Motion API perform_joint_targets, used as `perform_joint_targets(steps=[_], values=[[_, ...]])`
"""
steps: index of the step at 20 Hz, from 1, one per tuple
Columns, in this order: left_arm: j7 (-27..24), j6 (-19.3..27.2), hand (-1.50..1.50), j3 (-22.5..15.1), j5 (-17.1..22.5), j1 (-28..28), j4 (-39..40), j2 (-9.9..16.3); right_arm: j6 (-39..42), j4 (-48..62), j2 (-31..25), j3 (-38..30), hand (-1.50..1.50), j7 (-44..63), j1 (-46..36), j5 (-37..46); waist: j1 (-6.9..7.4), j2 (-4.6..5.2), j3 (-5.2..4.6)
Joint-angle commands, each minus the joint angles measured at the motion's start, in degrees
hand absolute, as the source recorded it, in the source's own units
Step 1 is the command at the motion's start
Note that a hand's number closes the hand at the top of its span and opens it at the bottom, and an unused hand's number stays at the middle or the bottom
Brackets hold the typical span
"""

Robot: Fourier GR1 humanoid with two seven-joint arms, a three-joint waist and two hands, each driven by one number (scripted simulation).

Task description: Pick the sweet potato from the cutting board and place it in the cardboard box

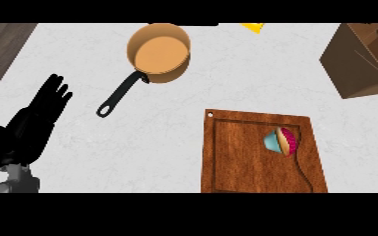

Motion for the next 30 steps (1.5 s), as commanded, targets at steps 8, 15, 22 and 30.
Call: perform_joint_targets(steps=[8,15,22,30], values=[[-0.8,-0.8,0.0,0.0,0.0,0.5,0.3,-0.6,-6.2,16.1,-0.7,-7.5,1.5,-8.7,3.5,-7.4,0.84,0.46,0.07],[1.3,-0.5,0.0,0.0,0.1,1.4,-2.1,-0.5,-6.4,20.7,-2.1,-9.8,-1.5,-10.9,6.6,-10.3,0.45,0.17,0.05],[0.2,-2.3,0.0,1.9,1.3,2.0,0.2,0.7,-18.9,13.4,-1.2,-16.8,-1.5,-20.0,7.3,-18.8,-0.34,-0.18,0.07],[0.9,-0.3,0.0,1.8,-0.4,2.7,-2.6,0.4,-24.0,5.3,0.5,-26.7,-1.5,-26.3,11.4,-32.7,-1.14,-0.55,0.03]])
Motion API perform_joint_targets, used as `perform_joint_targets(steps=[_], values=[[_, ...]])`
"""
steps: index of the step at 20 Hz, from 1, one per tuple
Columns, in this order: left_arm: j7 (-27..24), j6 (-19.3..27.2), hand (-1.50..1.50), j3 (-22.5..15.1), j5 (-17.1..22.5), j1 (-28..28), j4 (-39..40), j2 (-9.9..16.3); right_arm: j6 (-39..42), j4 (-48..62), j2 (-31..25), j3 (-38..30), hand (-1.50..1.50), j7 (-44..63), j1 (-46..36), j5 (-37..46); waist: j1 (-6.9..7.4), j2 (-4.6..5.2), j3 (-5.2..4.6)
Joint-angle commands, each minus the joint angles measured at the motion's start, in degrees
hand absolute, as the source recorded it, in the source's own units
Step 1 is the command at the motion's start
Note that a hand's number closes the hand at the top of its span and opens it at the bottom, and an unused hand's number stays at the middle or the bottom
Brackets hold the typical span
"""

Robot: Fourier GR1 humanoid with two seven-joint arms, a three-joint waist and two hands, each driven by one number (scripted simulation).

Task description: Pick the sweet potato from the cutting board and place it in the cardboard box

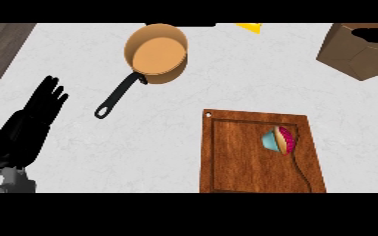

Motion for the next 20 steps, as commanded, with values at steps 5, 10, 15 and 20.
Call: perform_joint_targets(steps=[5,10,15,20], values=[[0.0,1.4,0.0,-1.4,-1.6,1.7,-2.1,-2.2,3.3,-9.0,-3.4,-6.1,-1.5,-2.3,7.5,-11.6,-0.41,-0.13,-0.04],[0.2,-0.1,0.0,1.4,0.0,2.1,0.2,-0.1,14.2,-23.4,-3.5,-7.0,-1.5,-1.4,18.2,-18.6,-1.35,-0.48,-0.12],[-0.7,1.8,0.0,-1.0,-2.4,-1.3,1.8,-2.5,18.8,-29.8,-5.3,-7.2,-1.5,-1.1,25.6,-23.8,-0.73,-0.15,-0.09],[0.6,0.2,0.0,-0.3,-1.3,0.6,-1.6,-1.8,17.1,-28.8,-7.7,-5.2,-1.5,-0.5,27.2,-26.4,0.0,0.01,-0.07]])
